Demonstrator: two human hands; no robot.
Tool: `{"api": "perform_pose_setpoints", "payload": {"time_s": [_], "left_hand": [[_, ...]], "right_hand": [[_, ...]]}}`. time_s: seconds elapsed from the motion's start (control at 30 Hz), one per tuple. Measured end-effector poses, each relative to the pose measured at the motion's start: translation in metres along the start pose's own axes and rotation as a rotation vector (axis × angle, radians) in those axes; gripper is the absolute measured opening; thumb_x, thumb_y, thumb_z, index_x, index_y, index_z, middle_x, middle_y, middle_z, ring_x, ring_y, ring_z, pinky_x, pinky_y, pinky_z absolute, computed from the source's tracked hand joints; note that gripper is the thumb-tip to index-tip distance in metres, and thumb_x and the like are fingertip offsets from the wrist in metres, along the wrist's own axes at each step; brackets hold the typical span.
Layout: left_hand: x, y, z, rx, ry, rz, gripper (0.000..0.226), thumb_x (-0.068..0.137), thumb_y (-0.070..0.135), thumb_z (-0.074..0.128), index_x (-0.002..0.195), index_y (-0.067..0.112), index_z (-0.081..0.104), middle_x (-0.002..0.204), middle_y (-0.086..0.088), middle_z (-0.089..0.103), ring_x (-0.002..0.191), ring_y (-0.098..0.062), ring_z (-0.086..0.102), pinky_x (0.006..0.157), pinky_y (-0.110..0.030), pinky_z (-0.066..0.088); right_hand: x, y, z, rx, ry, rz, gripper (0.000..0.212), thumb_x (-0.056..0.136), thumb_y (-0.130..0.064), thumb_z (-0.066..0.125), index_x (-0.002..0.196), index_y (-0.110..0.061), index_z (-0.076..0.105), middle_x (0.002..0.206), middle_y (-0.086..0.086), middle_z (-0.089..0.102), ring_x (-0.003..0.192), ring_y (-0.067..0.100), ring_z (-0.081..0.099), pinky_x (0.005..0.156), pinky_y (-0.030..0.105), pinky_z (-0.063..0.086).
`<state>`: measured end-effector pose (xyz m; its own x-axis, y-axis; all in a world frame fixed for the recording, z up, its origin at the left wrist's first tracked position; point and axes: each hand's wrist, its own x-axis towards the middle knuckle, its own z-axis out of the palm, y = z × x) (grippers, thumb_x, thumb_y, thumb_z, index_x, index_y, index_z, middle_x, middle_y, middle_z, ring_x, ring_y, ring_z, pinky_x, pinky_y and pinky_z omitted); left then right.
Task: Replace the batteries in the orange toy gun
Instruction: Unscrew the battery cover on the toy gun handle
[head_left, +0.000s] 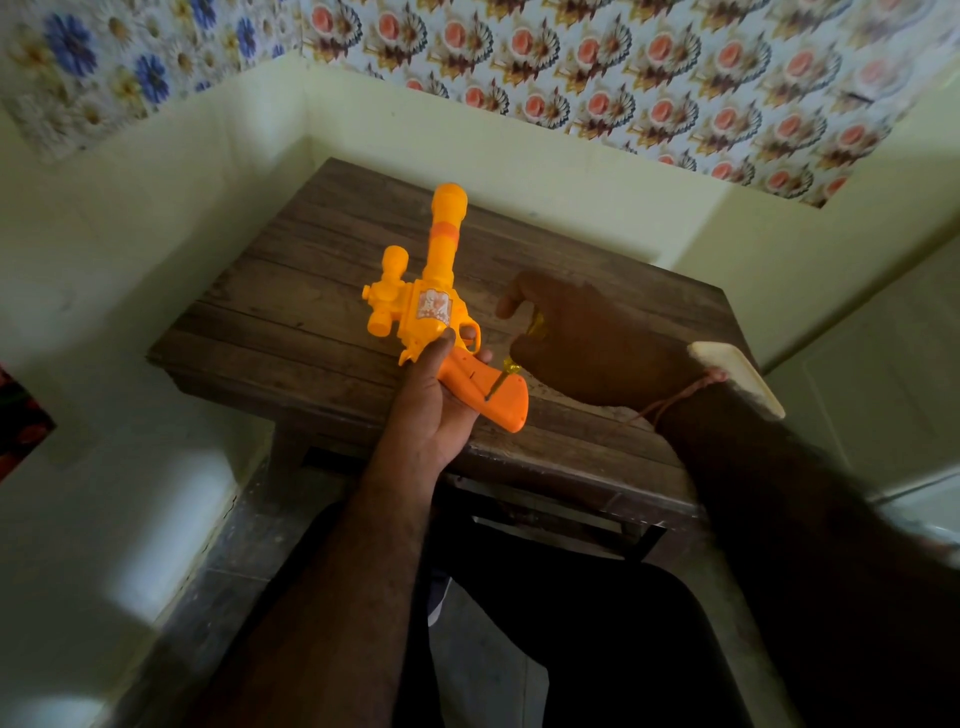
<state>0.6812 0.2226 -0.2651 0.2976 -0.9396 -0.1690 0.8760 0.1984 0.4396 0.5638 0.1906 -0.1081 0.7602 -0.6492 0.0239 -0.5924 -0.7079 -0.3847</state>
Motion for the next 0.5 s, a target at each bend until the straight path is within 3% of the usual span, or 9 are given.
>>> {"api": "perform_pose_setpoints", "payload": {"time_s": [0.1, 0.2, 0.27, 0.33, 0.5], "left_hand": [[0.0029, -0.0012, -0.0037, -0.002, 0.011, -0.015, 0.054, 0.095, 0.026, 0.059, 0.146, 0.024, 0.041, 0.121, -0.009, 0.059, 0.117, -0.032, 0.056, 0.101, -0.061, 0.042], [0.0037, -0.0006, -0.0027, -0.009, 0.054, -0.029, 0.055, 0.096, 0.026, 0.058, 0.148, 0.02, 0.04, 0.117, -0.006, 0.063, 0.1, -0.024, 0.064, 0.086, -0.048, 0.054], [0.0039, -0.0007, -0.003, 0.007, 0.074, -0.02, 0.056, 0.097, 0.026, 0.056, 0.149, 0.019, 0.038, 0.109, -0.003, 0.064, 0.088, -0.019, 0.065, 0.076, -0.042, 0.054], [0.004, -0.0013, -0.0042, 0.027, 0.063, -0.008, 0.058, 0.097, 0.027, 0.056, 0.151, 0.019, 0.035, 0.107, -0.002, 0.063, 0.087, -0.019, 0.065, 0.077, -0.041, 0.053], [0.004, -0.0004, -0.0035, 0.007, -0.011, 0.011, 0.054, 0.098, 0.025, 0.054, 0.149, 0.024, 0.035, 0.105, -0.002, 0.061, 0.087, -0.02, 0.06, 0.074, -0.042, 0.054]], "right_hand": [[0.002, 0.0, 0.0045, -0.037, 0.012, -0.031, 0.025, 0.086, -0.027, 0.062, 0.108, -0.018, 0.055, 0.078, -0.016, 0.045, 0.068, -0.001, 0.045, 0.056, 0.01, 0.031], [0.0042, 0.0009, 0.0065, -0.074, 0.056, -0.024, 0.018, 0.093, -0.031, 0.055, 0.101, -0.015, 0.057, 0.074, -0.015, 0.05, 0.065, 0.001, 0.046, 0.052, 0.007, 0.03], [0.0045, 0.0015, 0.0057, -0.089, 0.062, -0.015, 0.015, 0.094, -0.028, 0.052, 0.1, -0.015, 0.057, 0.072, -0.012, 0.055, 0.065, 0.003, 0.051, 0.056, 0.015, 0.037], [0.0032, 0.002, 0.0054, -0.121, 0.075, -0.036, 0.015, 0.093, -0.027, 0.053, 0.103, -0.017, 0.057, 0.079, -0.007, 0.058, 0.071, 0.012, 0.057, 0.061, 0.026, 0.04], [0.0011, 0.0019, 0.0014, -0.14, 0.052, -0.044, 0.025, 0.087, -0.017, 0.061, 0.111, -0.018, 0.054, 0.087, -0.005, 0.055, 0.078, 0.013, 0.053, 0.057, 0.023, 0.036]]}}
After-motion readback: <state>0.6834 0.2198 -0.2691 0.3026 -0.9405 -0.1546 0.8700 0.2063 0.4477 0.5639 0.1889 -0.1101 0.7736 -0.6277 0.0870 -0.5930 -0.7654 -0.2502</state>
